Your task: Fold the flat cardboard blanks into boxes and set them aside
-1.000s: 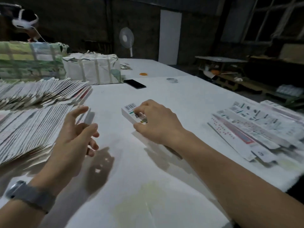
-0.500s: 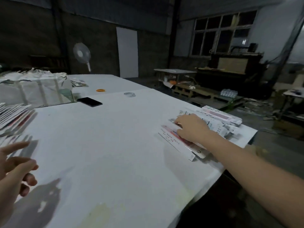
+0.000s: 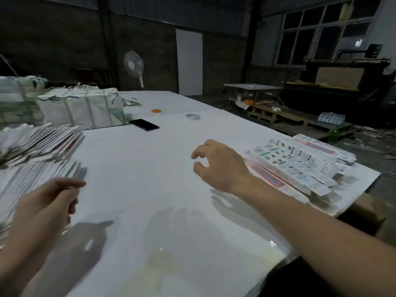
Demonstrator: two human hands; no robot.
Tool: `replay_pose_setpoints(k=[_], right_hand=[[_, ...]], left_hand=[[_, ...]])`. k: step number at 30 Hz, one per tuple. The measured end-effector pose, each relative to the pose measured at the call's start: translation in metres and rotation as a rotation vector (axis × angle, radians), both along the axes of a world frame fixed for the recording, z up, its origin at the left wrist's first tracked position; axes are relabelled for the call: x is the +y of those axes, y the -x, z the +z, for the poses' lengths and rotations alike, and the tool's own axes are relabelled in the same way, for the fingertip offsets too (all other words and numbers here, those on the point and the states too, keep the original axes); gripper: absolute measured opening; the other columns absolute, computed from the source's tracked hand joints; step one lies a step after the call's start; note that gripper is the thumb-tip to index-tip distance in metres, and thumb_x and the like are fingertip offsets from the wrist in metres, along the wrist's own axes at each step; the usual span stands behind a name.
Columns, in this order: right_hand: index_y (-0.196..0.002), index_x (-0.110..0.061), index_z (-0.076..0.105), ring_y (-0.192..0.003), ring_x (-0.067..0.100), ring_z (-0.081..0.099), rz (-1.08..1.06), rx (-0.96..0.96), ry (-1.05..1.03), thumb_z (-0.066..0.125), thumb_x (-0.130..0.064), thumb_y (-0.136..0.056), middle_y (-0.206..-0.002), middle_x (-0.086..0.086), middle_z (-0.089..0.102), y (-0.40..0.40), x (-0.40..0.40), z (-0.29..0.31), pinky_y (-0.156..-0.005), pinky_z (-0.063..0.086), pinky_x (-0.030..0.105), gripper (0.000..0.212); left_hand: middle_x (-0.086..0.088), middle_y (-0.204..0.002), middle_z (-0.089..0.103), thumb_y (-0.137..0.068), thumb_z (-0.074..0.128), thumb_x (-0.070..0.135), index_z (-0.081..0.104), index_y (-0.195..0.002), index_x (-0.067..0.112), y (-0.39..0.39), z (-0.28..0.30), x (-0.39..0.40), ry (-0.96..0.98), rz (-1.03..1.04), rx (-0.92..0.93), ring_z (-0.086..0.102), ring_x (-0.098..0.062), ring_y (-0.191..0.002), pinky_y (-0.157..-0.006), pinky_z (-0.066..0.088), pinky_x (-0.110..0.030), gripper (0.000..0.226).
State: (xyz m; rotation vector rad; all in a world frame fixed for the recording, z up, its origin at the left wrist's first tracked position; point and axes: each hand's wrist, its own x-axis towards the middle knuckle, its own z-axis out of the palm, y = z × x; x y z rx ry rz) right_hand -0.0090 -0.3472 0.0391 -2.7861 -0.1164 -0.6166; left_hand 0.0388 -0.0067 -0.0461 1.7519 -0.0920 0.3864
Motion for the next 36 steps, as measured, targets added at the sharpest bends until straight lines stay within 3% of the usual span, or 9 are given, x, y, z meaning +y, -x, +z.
replay_pose_setpoints(k=[2, 6, 10, 12, 15, 19, 26, 32, 36], right_hand=[[-0.107, -0.033, 0.068, -0.091, 0.01, 0.052, 0.164, 0.013, -0.089, 0.056, -0.036, -0.091, -0.105, -0.014, 0.059, -0.001, 0.05, 0.0, -0.08, 0.042, 0.031, 0.02], [-0.1, -0.031, 0.071, -0.082, 0.011, 0.053, 0.405, 0.047, -0.236, 0.059, -0.033, -0.09, -0.098, -0.011, 0.065, -0.003, 0.143, -0.001, -0.082, 0.049, 0.035, 0.016], [-0.089, -0.03, 0.072, -0.077, 0.014, 0.059, 0.532, 0.035, -0.391, 0.062, -0.03, -0.086, -0.087, -0.007, 0.071, -0.009, 0.211, 0.0, -0.081, 0.053, 0.038, 0.011], [-0.082, -0.032, 0.07, -0.079, 0.017, 0.063, 0.567, 0.027, -0.445, 0.061, -0.03, -0.082, -0.083, -0.007, 0.072, -0.014, 0.23, -0.002, -0.081, 0.054, 0.039, 0.009], [-0.081, -0.029, 0.072, -0.075, 0.014, 0.063, 0.574, -0.002, -0.508, 0.058, -0.03, -0.079, -0.076, -0.009, 0.071, -0.018, 0.24, -0.016, -0.076, 0.054, 0.037, 0.014], [-0.083, -0.026, 0.073, -0.063, 0.006, 0.054, 0.557, -0.003, -0.514, 0.054, -0.03, -0.078, -0.075, -0.011, 0.069, -0.026, 0.231, -0.042, -0.071, 0.053, 0.034, 0.02], [-0.088, -0.029, 0.074, -0.067, 0.006, 0.057, 0.51, 0.036, -0.529, 0.061, -0.019, -0.086, -0.071, -0.018, 0.064, -0.041, 0.224, -0.054, -0.074, 0.051, 0.03, 0.016], [-0.088, -0.029, 0.074, -0.068, 0.006, 0.059, 0.518, 0.049, -0.557, 0.059, -0.023, -0.084, -0.072, -0.019, 0.066, -0.04, 0.223, -0.055, -0.076, 0.053, 0.032, 0.016], [-0.084, -0.03, 0.073, -0.062, 0.005, 0.055, 0.5, 0.058, -0.595, 0.05, -0.033, -0.075, -0.059, -0.029, 0.058, -0.041, 0.222, -0.055, -0.071, 0.05, 0.029, 0.025]], left_hand=[[0.008, -0.055, 0.057, -0.08, 0.057, 0.025, 0.072, -0.092, 0.02, 0.016, 0.017, -0.005, -0.017, 0.068, -0.047, 0.046, -0.008, -0.048, -0.046, 0.034, -0.016, 0.02], [0.009, -0.07, 0.068, -0.079, 0.054, 0.021, 0.071, -0.083, 0.022, 0.039, 0.042, -0.008, -0.302, 0.221, -0.222, 0.058, -0.005, -0.067, -0.066, 0.045, -0.022, 0.018], [-0.011, -0.094, 0.067, -0.082, 0.071, 0.005, 0.072, -0.095, 0.011, 0.042, 0.048, 0.015, -0.727, 0.435, -0.381, 0.058, -0.038, -0.093, -0.082, 0.045, -0.045, 0.014], [-0.013, -0.118, 0.064, -0.084, 0.071, 0.017, 0.069, -0.113, 0.018, 0.038, 0.048, 0.032, -0.923, 0.547, -0.227, 0.052, -0.041, -0.115, -0.096, 0.041, -0.052, 0.03], [-0.01, -0.152, 0.04, -0.091, 0.059, 0.038, 0.041, -0.143, 0.033, 0.037, 0.049, 0.052, -1.086, 0.575, 0.316, 0.026, -0.044, -0.144, -0.114, 0.021, -0.066, 0.055], [-0.011, -0.143, 0.049, -0.093, 0.046, 0.042, 0.034, -0.143, 0.033, 0.034, 0.045, 0.06, -1.06, 0.461, 0.486, 0.047, -0.046, -0.129, -0.106, 0.037, -0.055, 0.052], [-0.006, -0.124, 0.059, -0.087, 0.056, 0.007, 0.045, -0.143, 0.029, 0.034, 0.048, 0.058, -1.079, 0.418, 0.146, 0.057, -0.033, -0.109, -0.085, 0.048, -0.044, 0.061], [-0.003, -0.122, 0.06, -0.081, 0.053, -0.005, 0.057, -0.131, 0.028, 0.035, 0.048, 0.048, -1.016, 0.422, 0.08, 0.056, -0.033, -0.11, -0.088, 0.05, -0.05, 0.06], [-0.006, -0.123, 0.063, -0.078, 0.054, -0.011, 0.065, -0.121, 0.02, 0.04, 0.051, 0.031, -0.929, 0.471, -0.168, 0.059, -0.037, -0.104, -0.083, 0.049, -0.048, 0.055]])
